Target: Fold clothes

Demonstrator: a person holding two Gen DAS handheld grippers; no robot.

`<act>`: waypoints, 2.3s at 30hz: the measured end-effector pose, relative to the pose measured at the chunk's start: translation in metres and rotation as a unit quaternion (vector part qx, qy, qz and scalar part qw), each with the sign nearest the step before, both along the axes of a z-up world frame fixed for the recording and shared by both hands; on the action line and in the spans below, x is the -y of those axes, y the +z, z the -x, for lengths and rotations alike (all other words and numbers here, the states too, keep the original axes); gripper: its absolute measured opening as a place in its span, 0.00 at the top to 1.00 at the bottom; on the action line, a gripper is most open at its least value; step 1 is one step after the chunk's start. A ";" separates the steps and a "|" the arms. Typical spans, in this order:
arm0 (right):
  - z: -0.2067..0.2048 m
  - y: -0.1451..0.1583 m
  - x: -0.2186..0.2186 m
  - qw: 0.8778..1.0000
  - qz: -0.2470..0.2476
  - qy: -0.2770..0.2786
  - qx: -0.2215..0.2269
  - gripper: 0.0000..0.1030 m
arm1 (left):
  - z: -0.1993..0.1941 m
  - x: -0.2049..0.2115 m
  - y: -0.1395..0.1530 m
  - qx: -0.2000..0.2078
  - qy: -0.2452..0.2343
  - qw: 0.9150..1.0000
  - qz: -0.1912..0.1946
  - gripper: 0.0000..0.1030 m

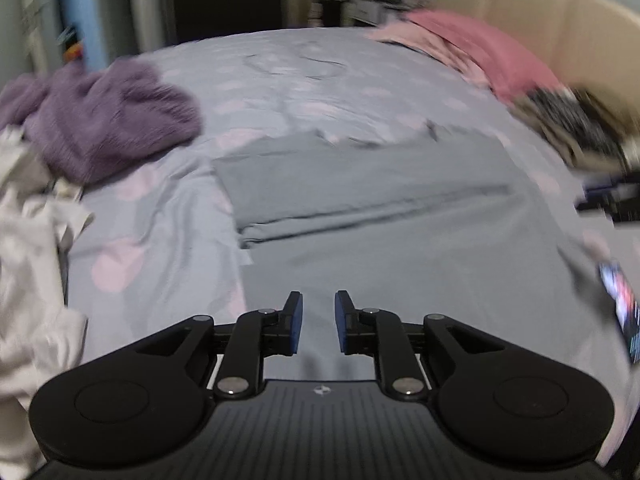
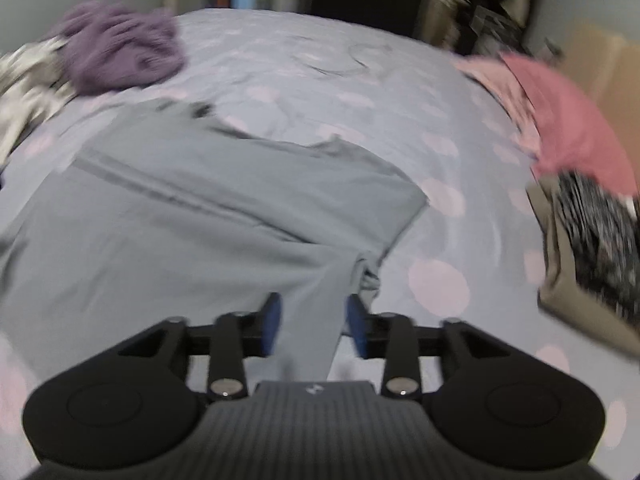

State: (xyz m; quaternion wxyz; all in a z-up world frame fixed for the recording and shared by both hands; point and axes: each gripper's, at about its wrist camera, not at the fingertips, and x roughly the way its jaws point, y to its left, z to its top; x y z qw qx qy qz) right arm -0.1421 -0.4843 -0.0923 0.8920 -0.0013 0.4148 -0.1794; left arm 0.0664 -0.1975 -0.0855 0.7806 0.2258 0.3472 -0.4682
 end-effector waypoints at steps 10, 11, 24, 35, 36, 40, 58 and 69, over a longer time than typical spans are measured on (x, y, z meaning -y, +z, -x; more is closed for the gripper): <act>0.031 -0.006 -0.052 0.995 0.053 0.082 -0.032 0.47 | 0.055 -0.012 -0.013 0.056 -0.099 0.991 -0.065 0.76; 0.034 -0.009 -0.060 0.993 0.068 0.082 -0.039 0.43 | 0.062 -0.015 -0.017 0.066 -0.113 0.989 -0.075 0.76; 0.072 -0.092 -0.178 0.912 0.251 0.277 -0.169 0.44 | 0.130 -0.037 -0.089 0.212 -0.216 0.928 -0.216 0.69; 0.069 -0.111 -0.189 0.880 0.331 0.282 -0.191 0.43 | 0.138 -0.048 -0.100 0.288 -0.230 0.897 -0.245 0.64; 0.068 -0.111 -0.189 0.879 0.333 0.283 -0.192 0.43 | 0.140 -0.048 -0.101 0.291 -0.233 0.895 -0.246 0.64; 0.065 -0.117 -0.191 0.867 0.353 0.293 -0.191 0.43 | 0.145 -0.046 -0.111 0.320 -0.251 0.878 -0.251 0.64; 0.059 -0.127 -0.192 0.855 0.383 0.294 -0.189 0.43 | 0.148 -0.042 -0.128 0.366 -0.259 0.859 -0.245 0.64; 0.062 -0.127 -0.194 0.856 0.381 0.294 -0.188 0.42 | 0.150 -0.044 -0.127 0.365 -0.258 0.860 -0.245 0.64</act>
